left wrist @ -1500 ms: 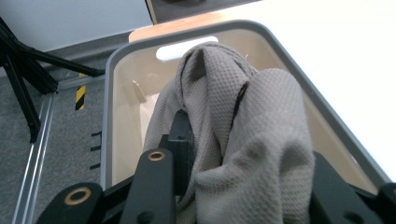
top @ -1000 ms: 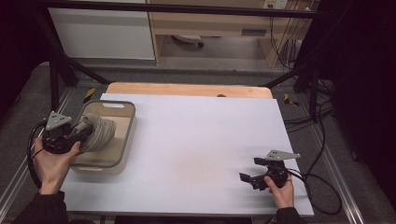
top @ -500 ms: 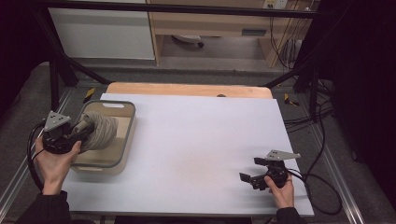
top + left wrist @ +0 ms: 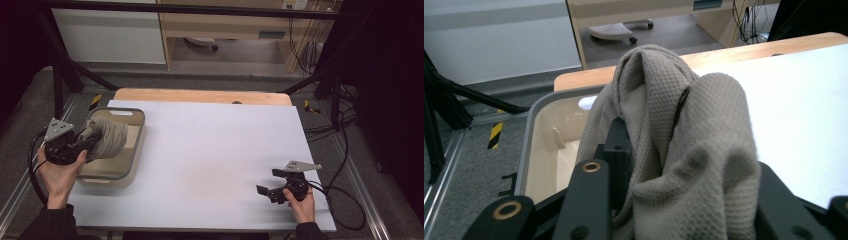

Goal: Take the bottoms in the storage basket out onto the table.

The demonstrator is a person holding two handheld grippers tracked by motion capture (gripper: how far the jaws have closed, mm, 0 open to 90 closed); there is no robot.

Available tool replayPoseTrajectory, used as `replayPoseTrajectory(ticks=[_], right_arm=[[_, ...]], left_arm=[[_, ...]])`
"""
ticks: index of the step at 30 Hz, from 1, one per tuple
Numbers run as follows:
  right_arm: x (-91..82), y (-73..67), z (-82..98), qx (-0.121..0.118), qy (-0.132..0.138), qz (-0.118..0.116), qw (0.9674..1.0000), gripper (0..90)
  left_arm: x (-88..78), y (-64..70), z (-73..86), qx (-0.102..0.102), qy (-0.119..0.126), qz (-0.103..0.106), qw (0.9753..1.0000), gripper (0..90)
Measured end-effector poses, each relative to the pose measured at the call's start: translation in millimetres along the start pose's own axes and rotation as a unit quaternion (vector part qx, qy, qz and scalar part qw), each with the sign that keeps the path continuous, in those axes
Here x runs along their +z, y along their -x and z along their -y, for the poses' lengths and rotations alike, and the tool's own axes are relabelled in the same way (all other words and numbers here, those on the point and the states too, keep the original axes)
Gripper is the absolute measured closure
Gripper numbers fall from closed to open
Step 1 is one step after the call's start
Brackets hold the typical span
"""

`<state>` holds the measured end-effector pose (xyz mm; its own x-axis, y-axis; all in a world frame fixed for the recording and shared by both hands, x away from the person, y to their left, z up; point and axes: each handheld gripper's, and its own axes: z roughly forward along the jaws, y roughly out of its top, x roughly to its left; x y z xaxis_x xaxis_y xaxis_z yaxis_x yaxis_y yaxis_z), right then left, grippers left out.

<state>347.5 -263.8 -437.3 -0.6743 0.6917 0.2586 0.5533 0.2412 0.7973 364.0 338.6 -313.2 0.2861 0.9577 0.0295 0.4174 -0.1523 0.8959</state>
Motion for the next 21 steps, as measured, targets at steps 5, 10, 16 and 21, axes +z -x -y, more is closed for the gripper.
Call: replayPoseTrajectory(ticks=[5, 10, 16, 21], right_arm=[[-0.3, 0.1, -0.1, 0.0, 0.0, 0.0, 1.0, 0.6], [-0.2, 0.1, 0.0, 0.0, -0.001, 0.0, 1.0, 0.5], [0.3, -0.1, 0.1, 0.0, 0.0, 0.0, 1.0, 0.5], [0.2, -0.1, 0.1, 0.0, 0.0, 0.0, 1.0, 0.5]], left_arm=[[-1.6, 1.5, -3.5, 0.0, 0.006, 0.001, 1.0, 65.1], [-2.9, 4.7, -7.8, 0.001, 0.014, 0.004, 0.9999, 65.1], [-4.0, 8.3, -12.1, 0.002, 0.023, 0.006, 0.9997, 65.1], [-4.7, 11.7, -16.9, 0.004, 0.031, 0.009, 0.9995, 65.1]])
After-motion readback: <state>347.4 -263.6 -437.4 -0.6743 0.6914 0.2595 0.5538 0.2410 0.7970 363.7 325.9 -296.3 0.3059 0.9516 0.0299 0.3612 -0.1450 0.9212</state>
